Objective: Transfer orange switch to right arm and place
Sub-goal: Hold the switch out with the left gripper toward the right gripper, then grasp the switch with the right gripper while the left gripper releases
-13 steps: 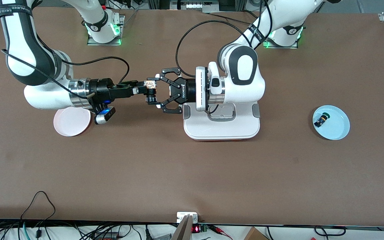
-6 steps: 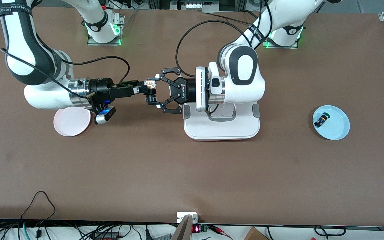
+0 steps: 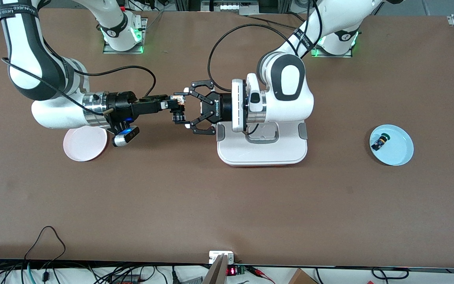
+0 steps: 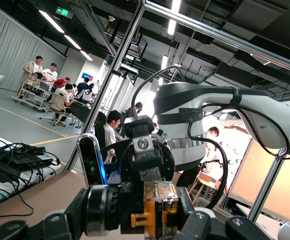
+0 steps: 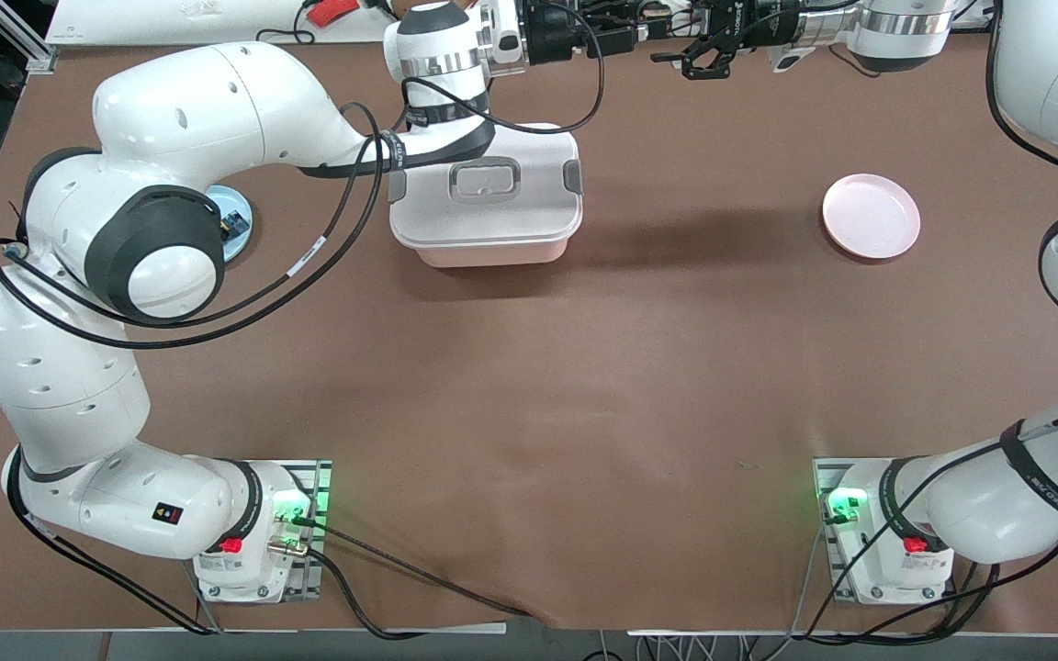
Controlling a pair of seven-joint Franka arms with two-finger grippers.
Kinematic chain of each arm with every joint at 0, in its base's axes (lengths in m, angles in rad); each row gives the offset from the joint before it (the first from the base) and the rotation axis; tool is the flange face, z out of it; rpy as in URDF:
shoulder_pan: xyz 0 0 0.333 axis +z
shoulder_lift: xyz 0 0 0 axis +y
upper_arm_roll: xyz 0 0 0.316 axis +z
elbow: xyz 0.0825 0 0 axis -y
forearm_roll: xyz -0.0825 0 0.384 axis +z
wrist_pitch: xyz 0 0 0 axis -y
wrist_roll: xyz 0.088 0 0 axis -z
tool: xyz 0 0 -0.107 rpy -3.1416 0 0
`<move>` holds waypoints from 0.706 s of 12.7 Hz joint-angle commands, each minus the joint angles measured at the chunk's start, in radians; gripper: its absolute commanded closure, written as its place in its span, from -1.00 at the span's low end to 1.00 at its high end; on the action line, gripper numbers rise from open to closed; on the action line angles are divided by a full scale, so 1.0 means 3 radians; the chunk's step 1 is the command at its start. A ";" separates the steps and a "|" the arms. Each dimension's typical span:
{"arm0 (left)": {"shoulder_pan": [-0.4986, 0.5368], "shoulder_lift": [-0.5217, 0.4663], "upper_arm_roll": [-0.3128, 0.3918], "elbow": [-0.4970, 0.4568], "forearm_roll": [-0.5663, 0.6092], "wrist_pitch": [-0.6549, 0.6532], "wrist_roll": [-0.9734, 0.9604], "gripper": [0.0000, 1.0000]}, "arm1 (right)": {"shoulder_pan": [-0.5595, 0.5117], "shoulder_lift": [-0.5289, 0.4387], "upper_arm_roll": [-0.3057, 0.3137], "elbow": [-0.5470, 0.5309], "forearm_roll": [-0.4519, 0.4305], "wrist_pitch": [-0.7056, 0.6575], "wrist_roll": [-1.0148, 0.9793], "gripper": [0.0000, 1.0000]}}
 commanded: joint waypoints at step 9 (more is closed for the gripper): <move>-0.0021 0.0035 0.0005 0.0094 -0.0052 0.0026 -0.0018 1.00 | 0.0015 0.0061 -0.0018 0.0012 0.0141 0.0023 -0.0290 0.53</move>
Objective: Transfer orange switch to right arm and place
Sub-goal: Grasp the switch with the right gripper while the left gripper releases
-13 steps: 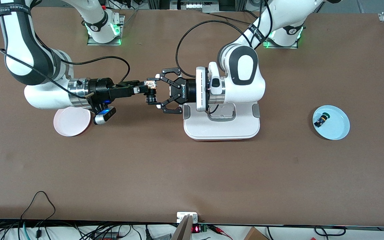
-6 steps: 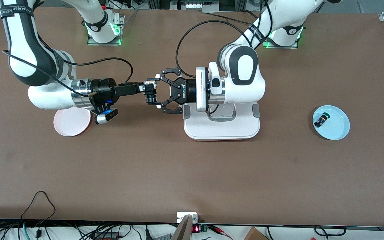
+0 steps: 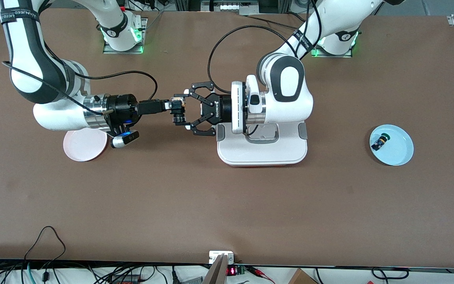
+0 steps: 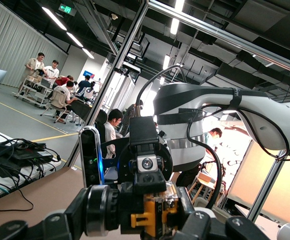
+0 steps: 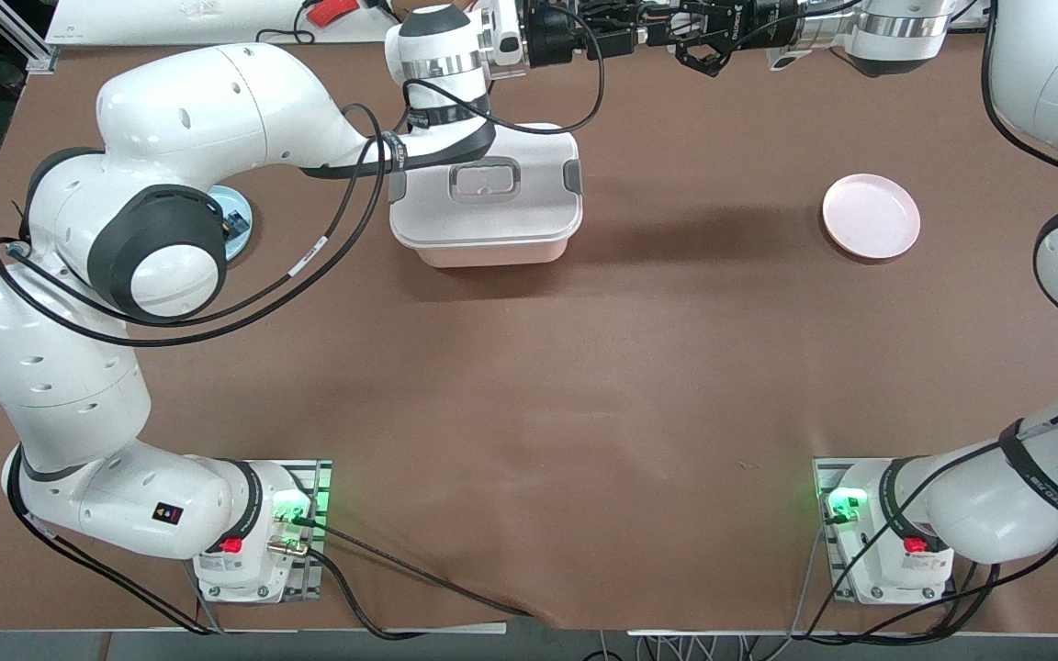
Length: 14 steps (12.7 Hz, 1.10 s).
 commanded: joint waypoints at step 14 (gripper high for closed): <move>0.0175 -0.0010 0.0005 0.0082 0.0009 -0.0051 0.0030 -1.00 | 0.0032 0.0015 -0.0006 0.0010 0.0067 0.0005 -0.0005 0.87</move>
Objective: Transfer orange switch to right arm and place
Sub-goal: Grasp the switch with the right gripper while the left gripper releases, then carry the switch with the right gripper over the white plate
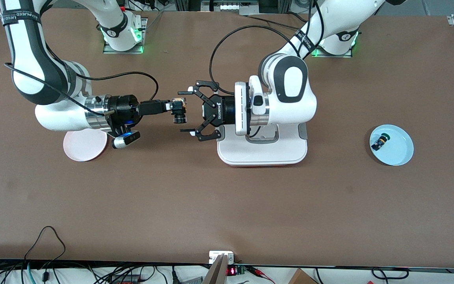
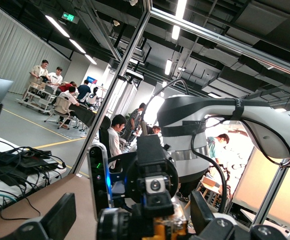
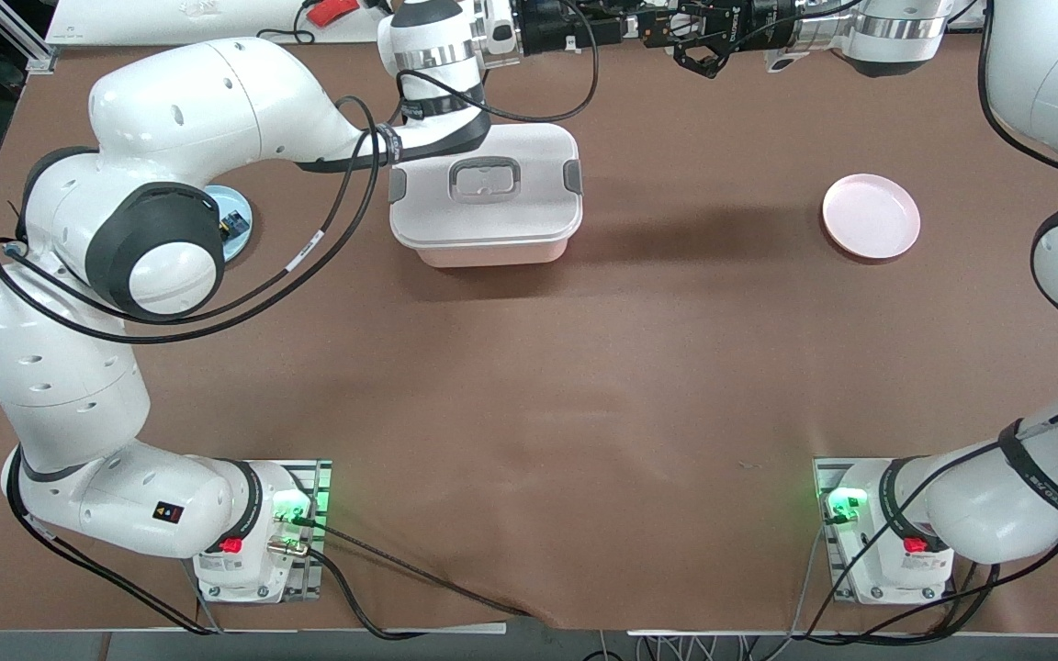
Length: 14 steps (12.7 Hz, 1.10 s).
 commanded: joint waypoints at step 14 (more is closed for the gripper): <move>0.1983 0.0261 0.0021 -0.0089 0.1971 -0.2502 0.0059 -1.00 | -0.0226 -0.0096 -0.0032 0.0030 -0.1207 -0.0037 -0.0154 1.00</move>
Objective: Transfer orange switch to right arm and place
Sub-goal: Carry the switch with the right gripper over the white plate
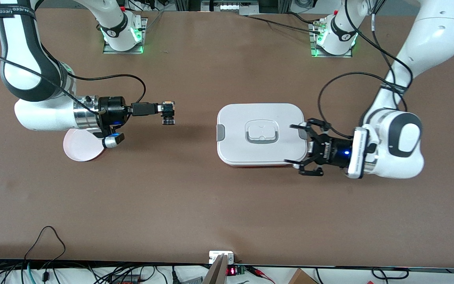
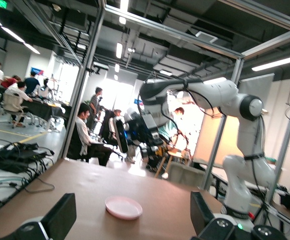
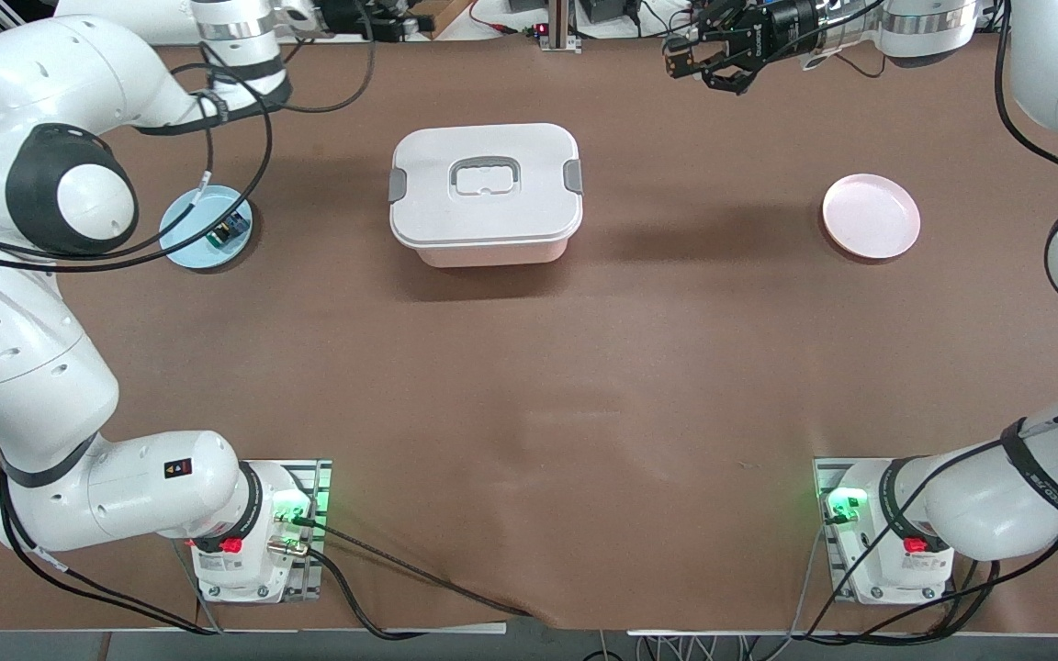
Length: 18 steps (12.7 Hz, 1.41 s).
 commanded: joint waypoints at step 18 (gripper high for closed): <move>0.1019 0.0121 0.0729 0.0907 0.2397 -0.0486 -0.0070 -1.00 | -0.0408 -0.0105 0.0018 -0.0007 -0.3872 0.0049 -0.1859 1.00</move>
